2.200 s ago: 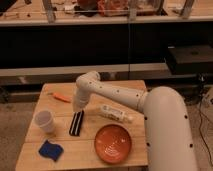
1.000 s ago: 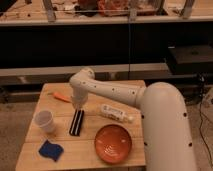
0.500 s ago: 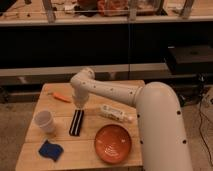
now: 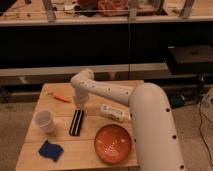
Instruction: Push the eraser across the table
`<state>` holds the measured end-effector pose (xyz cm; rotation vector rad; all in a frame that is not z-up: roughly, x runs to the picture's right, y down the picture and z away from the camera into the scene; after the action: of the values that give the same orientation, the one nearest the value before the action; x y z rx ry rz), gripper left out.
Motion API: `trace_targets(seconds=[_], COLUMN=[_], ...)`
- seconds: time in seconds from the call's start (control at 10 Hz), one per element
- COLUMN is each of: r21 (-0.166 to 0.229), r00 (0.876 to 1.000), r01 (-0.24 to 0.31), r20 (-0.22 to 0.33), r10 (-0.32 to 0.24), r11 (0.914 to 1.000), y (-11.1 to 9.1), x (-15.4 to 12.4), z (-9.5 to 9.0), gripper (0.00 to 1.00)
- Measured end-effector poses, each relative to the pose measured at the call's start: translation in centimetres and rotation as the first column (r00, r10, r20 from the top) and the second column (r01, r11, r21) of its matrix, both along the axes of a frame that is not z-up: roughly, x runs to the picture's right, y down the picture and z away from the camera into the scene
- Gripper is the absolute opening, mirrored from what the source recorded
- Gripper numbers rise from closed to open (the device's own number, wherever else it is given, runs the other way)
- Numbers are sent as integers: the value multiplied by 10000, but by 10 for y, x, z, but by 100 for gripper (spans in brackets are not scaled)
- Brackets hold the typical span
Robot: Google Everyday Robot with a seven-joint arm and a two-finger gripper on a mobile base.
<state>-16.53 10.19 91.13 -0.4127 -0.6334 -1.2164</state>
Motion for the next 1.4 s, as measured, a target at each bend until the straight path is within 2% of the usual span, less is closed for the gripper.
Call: trace_targets(seconds=[0.3,0.5,0.9,1.4], r21=[-203,-62,-130,-189], r00=[9987,9989,9957,9933], r01=[412,412,815,1015], r20=[300,215,463,574], r10=[-406,-410,-808,-1002], r11=[9989,9991,9966,9947], y=[4,10,16,25], x=[-4,-13,-23,-29], z=[1,-10,-13,-24], gripper=[8,8,8,8])
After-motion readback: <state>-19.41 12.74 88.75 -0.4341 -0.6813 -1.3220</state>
